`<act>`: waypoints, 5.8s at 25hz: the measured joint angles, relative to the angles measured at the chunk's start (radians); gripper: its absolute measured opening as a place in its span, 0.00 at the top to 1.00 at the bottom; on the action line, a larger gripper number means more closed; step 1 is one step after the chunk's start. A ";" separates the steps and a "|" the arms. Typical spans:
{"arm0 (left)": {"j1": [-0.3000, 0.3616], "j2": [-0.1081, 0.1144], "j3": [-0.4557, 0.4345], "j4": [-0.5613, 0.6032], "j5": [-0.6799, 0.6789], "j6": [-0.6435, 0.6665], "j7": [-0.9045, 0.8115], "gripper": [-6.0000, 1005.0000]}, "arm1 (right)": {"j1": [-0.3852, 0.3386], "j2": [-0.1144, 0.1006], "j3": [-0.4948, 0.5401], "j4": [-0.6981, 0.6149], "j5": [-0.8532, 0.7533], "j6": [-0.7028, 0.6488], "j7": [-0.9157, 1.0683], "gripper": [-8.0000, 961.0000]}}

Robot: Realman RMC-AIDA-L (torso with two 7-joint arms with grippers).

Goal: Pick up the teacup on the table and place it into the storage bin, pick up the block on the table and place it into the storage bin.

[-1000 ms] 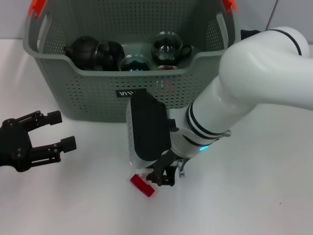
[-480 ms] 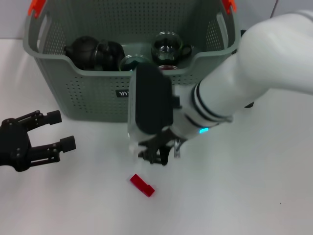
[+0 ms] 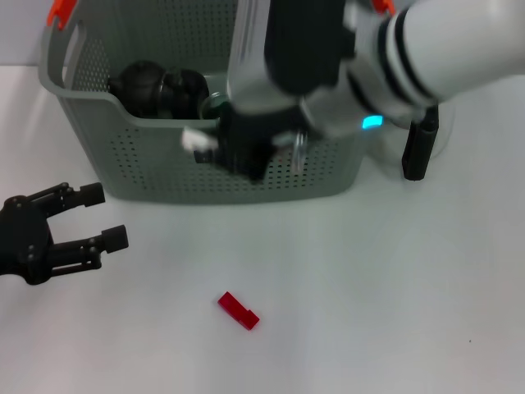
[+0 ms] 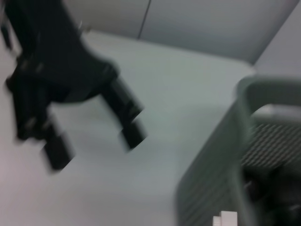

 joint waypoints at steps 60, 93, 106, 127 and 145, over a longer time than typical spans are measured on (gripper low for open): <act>-0.179 -0.014 0.658 0.131 0.151 -0.242 -0.022 0.12 | -0.255 -0.005 0.722 -0.072 0.517 -0.607 -0.041 0.01; -0.272 -0.060 1.298 0.379 0.431 -0.415 -0.279 0.12 | -0.209 -0.013 0.920 0.169 0.603 -0.566 -0.110 0.01; -0.266 -0.063 1.424 0.394 0.440 -0.432 -0.264 0.12 | -0.207 -0.008 0.950 0.205 0.621 -0.558 -0.110 0.02; -0.311 -0.065 1.588 0.301 0.435 -0.563 -0.267 0.17 | -0.216 -0.010 0.952 0.218 0.622 -0.560 -0.129 0.02; -0.316 -0.065 1.584 0.281 0.432 -0.569 -0.281 0.51 | -0.218 -0.009 0.965 0.229 0.630 -0.562 -0.137 0.01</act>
